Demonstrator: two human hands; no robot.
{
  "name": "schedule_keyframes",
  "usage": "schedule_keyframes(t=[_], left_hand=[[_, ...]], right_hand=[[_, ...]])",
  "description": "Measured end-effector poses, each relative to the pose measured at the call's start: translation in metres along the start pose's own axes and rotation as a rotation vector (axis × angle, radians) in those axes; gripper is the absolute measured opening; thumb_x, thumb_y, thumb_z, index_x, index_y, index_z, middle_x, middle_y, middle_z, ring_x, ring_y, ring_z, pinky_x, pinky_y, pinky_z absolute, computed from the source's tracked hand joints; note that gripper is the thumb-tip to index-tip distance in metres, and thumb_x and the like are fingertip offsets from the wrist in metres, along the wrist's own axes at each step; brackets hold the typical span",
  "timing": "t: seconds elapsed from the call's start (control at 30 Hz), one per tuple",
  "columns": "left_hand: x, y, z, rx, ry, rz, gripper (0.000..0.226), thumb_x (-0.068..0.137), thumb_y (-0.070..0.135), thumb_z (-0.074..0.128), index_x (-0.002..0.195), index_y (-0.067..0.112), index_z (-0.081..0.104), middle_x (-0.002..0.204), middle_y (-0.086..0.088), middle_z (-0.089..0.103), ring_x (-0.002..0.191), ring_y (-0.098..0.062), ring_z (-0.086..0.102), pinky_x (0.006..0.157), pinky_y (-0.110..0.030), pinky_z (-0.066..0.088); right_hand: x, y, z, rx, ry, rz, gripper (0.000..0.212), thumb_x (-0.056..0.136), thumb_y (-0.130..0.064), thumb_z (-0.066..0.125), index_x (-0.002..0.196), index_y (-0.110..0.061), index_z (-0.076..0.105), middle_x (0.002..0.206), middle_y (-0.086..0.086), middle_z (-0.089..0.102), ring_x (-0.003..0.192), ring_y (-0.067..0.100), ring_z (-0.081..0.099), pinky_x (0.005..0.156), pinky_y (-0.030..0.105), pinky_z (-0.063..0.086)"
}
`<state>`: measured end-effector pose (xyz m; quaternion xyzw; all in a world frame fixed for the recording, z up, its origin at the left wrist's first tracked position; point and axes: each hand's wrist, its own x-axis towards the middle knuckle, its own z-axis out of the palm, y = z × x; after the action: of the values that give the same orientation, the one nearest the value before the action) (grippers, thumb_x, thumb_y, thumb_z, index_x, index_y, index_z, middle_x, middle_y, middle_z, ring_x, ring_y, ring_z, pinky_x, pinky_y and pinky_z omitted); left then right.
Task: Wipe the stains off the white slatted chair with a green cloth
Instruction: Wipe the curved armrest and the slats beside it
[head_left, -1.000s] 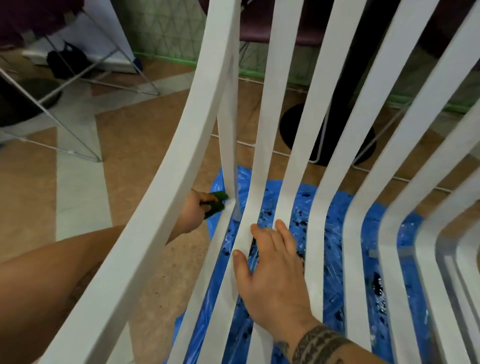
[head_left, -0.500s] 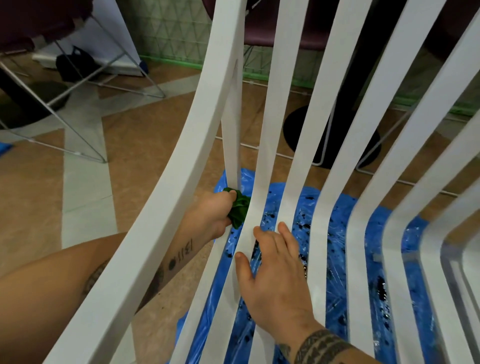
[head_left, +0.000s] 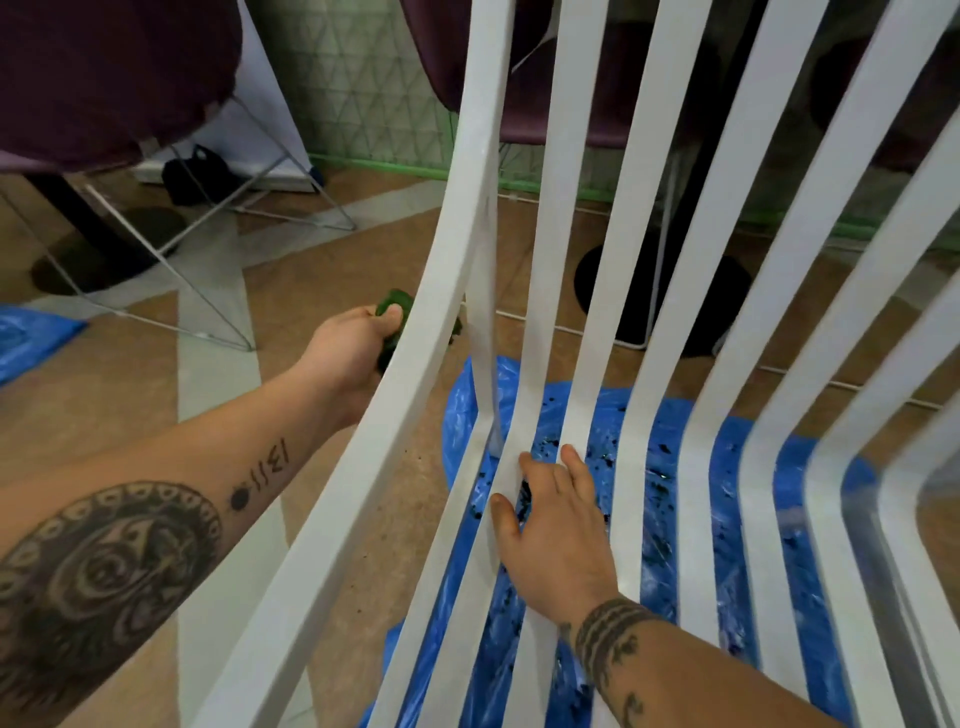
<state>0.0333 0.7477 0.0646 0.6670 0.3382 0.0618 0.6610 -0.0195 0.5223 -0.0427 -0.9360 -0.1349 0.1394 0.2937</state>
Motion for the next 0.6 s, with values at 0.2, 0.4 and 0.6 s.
schedule_keyframes(t=[0.2, 0.4, 0.6], left_hand=[[-0.031, 0.024, -0.03, -0.19, 0.128, 0.017, 0.026, 0.101, 0.025, 0.06, 0.123, 0.012, 0.06, 0.115, -0.013, 0.071, 0.093, -0.026, 0.071, 0.064, -0.033, 0.055], [-0.086, 0.084, -0.039, -0.232, 0.154, 0.135, 0.009, 0.104, 0.029, 0.054, 0.11, 0.025, 0.06, 0.114, -0.005, 0.069, 0.102, -0.027, 0.069, 0.082, -0.042, 0.057], [-0.18, 0.158, -0.015, -0.216, 0.062, 0.319, 0.012, 0.103, 0.032, 0.055, 0.107, 0.028, 0.065, 0.107, -0.003, 0.074, 0.09, -0.022, 0.073, 0.071, -0.036, 0.058]], right_hand=[[-0.001, -0.01, -0.028, 0.154, -0.146, 0.032, 0.065, 0.101, -0.053, 0.046, 0.157, -0.026, 0.027, 0.165, -0.008, 0.021, 0.155, 0.014, 0.005, 0.123, 0.048, 0.024], [-0.032, -0.04, -0.109, 0.227, -0.002, -0.073, 0.047, 0.103, -0.035, 0.052, 0.148, -0.029, 0.043, 0.15, -0.009, 0.04, 0.14, 0.016, 0.038, 0.118, 0.041, 0.033], [-0.077, -0.091, -0.218, 0.257, 0.115, -0.239, 0.041, 0.106, -0.035, 0.046, 0.146, -0.029, 0.046, 0.151, -0.01, 0.036, 0.143, 0.015, 0.035, 0.118, 0.039, 0.033]])
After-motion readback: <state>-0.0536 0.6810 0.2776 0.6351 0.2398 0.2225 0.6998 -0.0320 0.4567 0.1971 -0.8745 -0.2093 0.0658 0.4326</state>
